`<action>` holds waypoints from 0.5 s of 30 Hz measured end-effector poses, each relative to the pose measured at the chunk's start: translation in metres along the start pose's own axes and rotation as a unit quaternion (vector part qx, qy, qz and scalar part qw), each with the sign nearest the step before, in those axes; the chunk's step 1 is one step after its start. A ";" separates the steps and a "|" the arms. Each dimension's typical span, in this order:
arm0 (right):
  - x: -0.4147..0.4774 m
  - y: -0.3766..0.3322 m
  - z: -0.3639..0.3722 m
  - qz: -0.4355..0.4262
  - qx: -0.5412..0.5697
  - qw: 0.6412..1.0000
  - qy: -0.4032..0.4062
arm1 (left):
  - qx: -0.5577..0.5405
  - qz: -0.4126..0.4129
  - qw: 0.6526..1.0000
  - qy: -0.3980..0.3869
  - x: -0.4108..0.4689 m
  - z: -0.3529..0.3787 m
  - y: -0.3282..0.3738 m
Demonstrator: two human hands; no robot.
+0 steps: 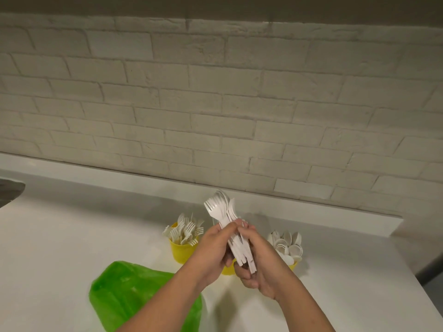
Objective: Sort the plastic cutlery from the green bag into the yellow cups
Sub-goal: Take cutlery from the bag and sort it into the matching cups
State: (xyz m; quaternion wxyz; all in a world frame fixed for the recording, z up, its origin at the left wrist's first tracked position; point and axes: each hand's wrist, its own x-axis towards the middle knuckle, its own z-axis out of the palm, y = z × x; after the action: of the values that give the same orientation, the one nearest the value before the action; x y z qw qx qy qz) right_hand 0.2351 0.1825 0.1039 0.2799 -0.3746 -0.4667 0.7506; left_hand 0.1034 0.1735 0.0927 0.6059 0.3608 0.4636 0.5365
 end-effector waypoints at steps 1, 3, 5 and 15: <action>0.001 0.002 0.002 -0.022 -0.046 0.997 0.053 | -0.004 0.005 1.000 0.005 0.001 0.000 -0.001; 0.008 0.009 0.002 -0.097 -0.160 0.971 0.148 | -0.018 0.010 1.000 0.013 0.003 0.000 -0.006; 0.013 0.019 0.003 -0.161 -0.246 0.936 0.192 | -0.093 0.002 0.995 0.030 0.001 0.006 -0.012; 0.014 0.036 0.026 -0.220 -0.333 0.862 0.313 | -0.124 0.054 0.981 0.137 -0.008 0.030 -0.023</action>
State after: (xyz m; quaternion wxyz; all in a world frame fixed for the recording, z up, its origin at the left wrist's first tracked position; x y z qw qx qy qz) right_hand 0.2033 0.1664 0.0744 0.4281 -0.5482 -0.6469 0.3126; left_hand 0.1387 0.1638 0.0820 0.5471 0.2302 0.4521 0.6658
